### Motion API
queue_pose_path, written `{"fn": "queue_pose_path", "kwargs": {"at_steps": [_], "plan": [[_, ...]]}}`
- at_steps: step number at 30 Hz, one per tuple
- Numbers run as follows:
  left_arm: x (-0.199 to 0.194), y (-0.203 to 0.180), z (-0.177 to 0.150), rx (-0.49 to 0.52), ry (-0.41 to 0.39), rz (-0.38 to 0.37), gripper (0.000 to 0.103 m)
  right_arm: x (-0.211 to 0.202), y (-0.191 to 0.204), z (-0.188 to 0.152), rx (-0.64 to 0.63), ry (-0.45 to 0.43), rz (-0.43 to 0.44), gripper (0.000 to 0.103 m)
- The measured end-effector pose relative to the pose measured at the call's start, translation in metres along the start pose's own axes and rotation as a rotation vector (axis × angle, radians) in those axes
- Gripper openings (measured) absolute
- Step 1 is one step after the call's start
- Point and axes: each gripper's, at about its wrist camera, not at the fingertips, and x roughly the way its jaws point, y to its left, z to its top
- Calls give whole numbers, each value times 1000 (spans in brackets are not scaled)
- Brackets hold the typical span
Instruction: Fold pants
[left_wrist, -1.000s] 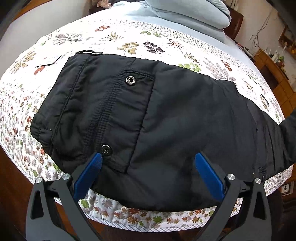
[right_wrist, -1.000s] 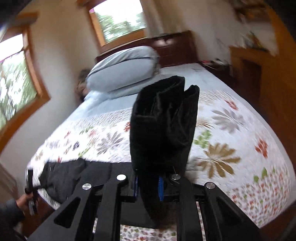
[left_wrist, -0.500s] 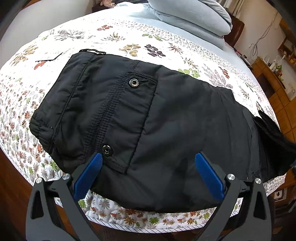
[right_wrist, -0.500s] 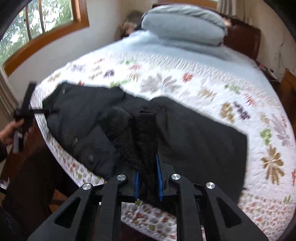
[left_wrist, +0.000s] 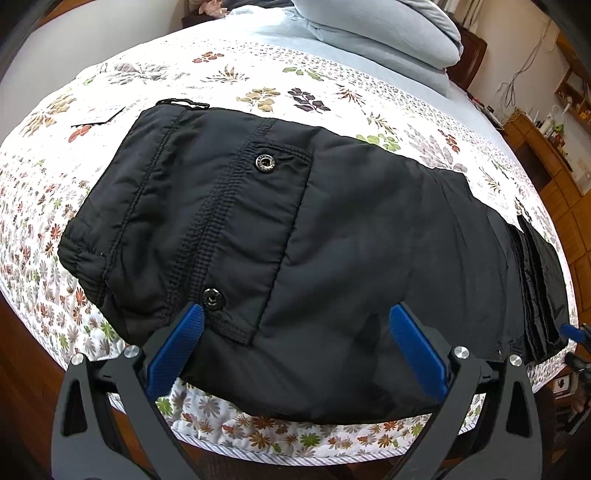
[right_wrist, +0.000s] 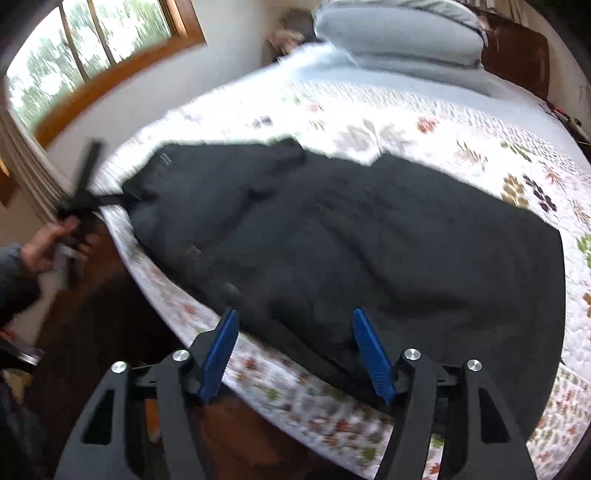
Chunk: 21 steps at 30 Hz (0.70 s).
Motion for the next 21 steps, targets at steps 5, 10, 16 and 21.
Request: {"fn": "queue_pose_path", "kwargs": {"at_steps": [5, 10, 16, 21], "plan": [[0, 1, 0, -8, -3, -4, 100, 4, 3, 2, -47, 12, -58, 61], [0, 1, 0, -2, -4, -2, 100, 34, -4, -4, -33, 76, -97, 48], [-2, 3, 0, -17, -4, -13, 100, 34, -8, 4, -7, 62, -51, 24], [-1, 3, 0, -14, -4, -12, 100, 28, 1, 8, -32, 42, -13, 24]]}}
